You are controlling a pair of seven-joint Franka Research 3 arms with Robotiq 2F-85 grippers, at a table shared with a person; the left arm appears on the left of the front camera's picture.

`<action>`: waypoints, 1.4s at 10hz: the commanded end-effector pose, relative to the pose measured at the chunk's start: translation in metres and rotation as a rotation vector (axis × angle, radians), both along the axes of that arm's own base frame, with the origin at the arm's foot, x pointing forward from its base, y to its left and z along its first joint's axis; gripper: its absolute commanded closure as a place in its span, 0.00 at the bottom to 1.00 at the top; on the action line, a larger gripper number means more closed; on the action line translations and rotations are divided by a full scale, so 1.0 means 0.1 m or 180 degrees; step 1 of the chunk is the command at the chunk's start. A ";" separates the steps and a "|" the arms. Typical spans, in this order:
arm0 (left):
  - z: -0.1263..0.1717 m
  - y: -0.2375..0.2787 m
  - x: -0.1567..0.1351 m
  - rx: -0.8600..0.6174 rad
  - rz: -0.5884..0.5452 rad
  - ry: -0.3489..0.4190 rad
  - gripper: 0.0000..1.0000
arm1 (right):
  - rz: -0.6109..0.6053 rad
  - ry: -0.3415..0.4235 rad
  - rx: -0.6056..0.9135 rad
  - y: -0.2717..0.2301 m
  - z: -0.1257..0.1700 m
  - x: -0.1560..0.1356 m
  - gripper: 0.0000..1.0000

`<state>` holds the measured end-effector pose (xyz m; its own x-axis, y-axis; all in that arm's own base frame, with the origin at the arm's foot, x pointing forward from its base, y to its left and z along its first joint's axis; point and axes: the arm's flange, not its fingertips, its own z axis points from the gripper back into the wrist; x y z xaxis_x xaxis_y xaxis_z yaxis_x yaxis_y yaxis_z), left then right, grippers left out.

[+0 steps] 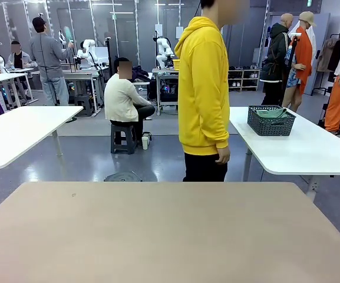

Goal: Fold the towels and place them in the basket.
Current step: Stack the folded Towel with hook on the right side of the table.

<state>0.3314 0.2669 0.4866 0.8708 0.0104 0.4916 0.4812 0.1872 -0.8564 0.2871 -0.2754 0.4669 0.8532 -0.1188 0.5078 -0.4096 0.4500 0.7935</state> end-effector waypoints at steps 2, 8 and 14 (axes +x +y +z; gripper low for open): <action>0.00 0.01 -0.01 -0.0024 -0.0017 -0.0026 0.00 | 0.0023 -0.0031 0.0014 0.00 0.01 -0.01 0.00; 0.00 0.01 -0.01 -0.0024 -0.0017 -0.0026 0.00 | 0.0023 -0.0031 0.0014 0.00 0.01 -0.01 0.00; 0.00 0.01 -0.01 -0.0024 -0.0017 -0.0026 0.00 | 0.0023 -0.0031 0.0014 0.00 0.01 -0.01 0.00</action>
